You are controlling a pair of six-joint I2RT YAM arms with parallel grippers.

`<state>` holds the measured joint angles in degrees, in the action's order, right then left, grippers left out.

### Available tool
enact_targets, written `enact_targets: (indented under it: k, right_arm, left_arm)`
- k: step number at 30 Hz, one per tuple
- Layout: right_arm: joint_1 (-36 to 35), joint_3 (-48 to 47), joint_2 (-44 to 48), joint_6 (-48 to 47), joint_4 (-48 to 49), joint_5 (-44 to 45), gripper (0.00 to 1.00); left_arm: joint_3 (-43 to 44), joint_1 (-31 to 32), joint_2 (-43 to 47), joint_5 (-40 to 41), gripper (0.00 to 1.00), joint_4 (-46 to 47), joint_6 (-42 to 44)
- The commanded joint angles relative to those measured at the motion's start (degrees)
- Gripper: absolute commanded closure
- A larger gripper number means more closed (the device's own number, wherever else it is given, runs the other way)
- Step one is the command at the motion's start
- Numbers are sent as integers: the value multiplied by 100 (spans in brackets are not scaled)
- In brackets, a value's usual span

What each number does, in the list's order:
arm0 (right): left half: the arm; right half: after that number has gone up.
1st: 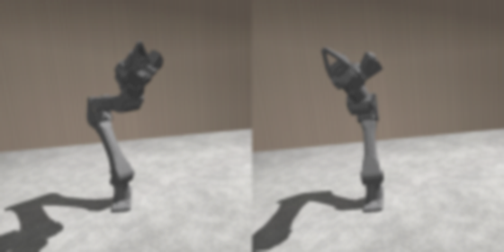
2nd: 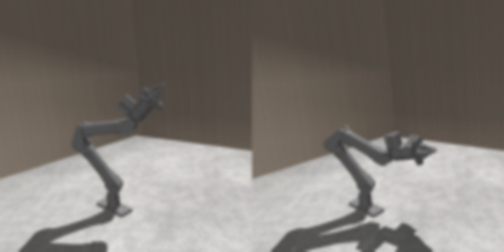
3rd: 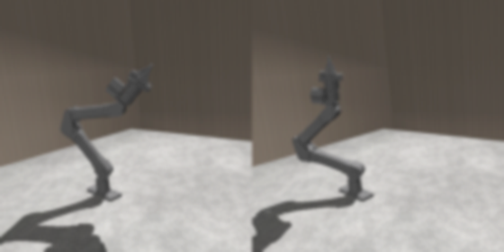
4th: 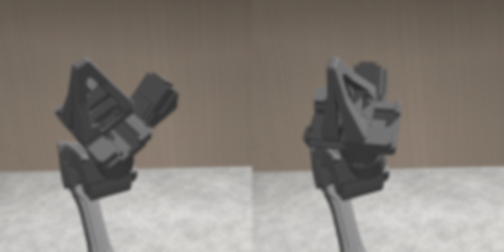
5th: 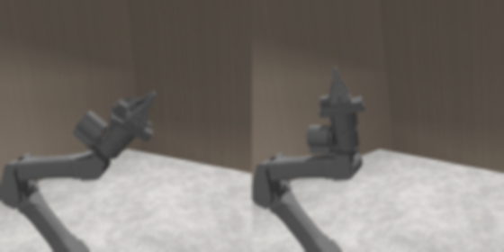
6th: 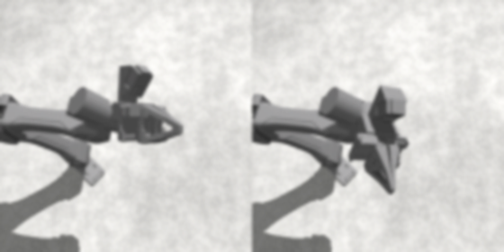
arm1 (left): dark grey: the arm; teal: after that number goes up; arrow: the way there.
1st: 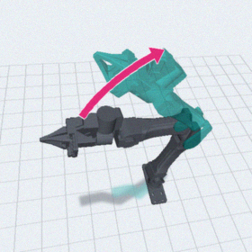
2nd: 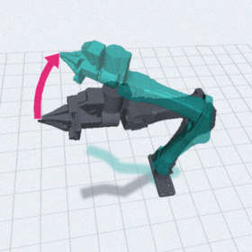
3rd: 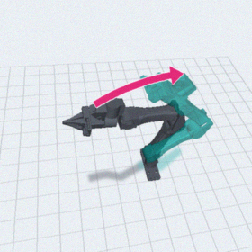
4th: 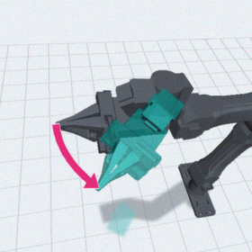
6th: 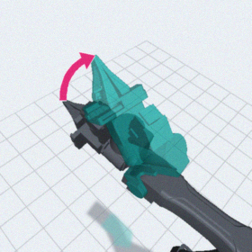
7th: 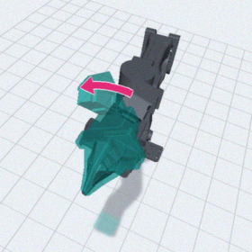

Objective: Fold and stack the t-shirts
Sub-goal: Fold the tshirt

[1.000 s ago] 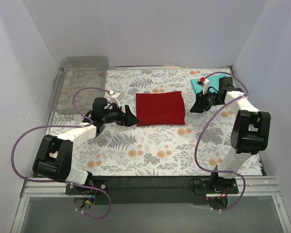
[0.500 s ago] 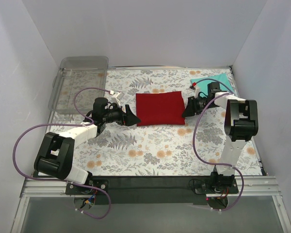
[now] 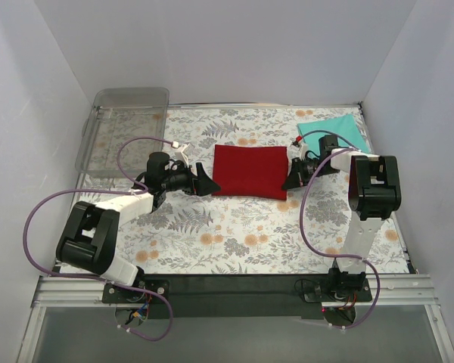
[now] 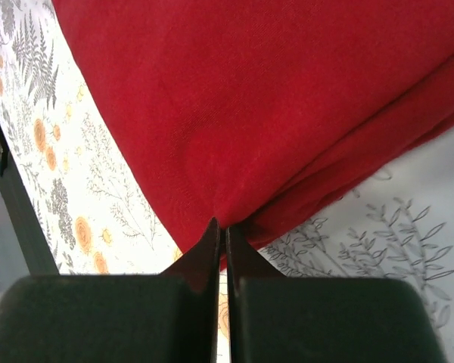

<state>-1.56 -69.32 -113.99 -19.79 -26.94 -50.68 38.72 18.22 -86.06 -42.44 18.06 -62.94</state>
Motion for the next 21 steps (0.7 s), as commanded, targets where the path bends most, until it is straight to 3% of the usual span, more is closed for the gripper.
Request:
enact_targets:
  k: [1, 4, 8, 11, 16, 21]
  right_arm:
    - [-20, 217, 360, -60, -232, 48, 99]
    - [-11, 305, 597, -235, -338, 346, 99]
    - [51, 165, 1229, -543, -540, 822, 75]
    - [51, -98, 1598, -605, -523, 1007, 70]
    - [-63, -635, 1284, -368, -453, -19, 69]
    - [-527, -1818, -51, 422, -119, -1171, 81]
  left_arm:
    - [144, 6, 2, -124, 26, 162, -17]
    - [337, 6, -77, -160, 27, 197, -78]
    - [628, 15, -253, -212, 28, 354, -306]
    - [847, 59, -534, -291, 31, 688, -770]
    - [1347, 287, -1332, -397, 39, 1137, -1422]
    - [1787, 770, -2036, -327, 45, 1384, -1476]
